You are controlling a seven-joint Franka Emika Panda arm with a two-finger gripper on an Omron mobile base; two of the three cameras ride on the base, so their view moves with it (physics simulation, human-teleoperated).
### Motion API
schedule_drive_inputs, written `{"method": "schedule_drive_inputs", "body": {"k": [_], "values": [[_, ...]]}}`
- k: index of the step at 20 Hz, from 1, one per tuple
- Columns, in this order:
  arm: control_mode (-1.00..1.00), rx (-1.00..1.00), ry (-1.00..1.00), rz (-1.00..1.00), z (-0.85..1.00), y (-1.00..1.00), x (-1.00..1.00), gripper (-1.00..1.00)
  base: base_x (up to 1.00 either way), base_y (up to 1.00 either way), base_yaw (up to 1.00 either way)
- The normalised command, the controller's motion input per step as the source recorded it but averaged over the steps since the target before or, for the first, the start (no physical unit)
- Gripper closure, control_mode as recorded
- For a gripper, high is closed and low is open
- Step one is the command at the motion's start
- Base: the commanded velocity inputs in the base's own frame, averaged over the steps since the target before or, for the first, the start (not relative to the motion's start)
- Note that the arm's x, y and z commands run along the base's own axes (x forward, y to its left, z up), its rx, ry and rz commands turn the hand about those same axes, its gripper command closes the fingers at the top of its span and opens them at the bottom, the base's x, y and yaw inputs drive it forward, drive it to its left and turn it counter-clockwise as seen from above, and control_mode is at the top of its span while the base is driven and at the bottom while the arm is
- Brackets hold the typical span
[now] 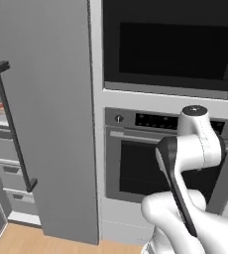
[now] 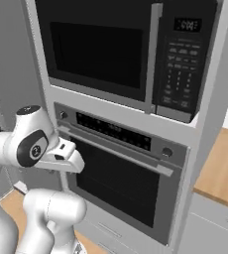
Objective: Take the meat container that has the steak and place it on the second highest rack of the freezer. Then take the vegetable container that has the mushroom and potato and place it on the highest rack of the freezer.
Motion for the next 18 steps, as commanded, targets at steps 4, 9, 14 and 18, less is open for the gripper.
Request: {"method": "schedule_drive_inputs", "body": {"k": [4, 9, 14, 18], "values": [[1.0, 0.0, 0.0, 0.0, 0.0, 0.0, 0.0, -1.0, -0.45, -0.64, 0.0], [1.0, 0.0, 0.0, 0.0, 0.0, 0.0, 0.0, -1.0, -0.08, -0.87, 0.0], [1.0, 0.0, 0.0, 0.0, 0.0, 0.0, 0.0, -1.0, -0.02, -0.94, 0.03], [1.0, 0.0, 0.0, 0.0, 0.0, 0.0, 0.0, -1.0, -0.01, -0.84, 0.04]]}}
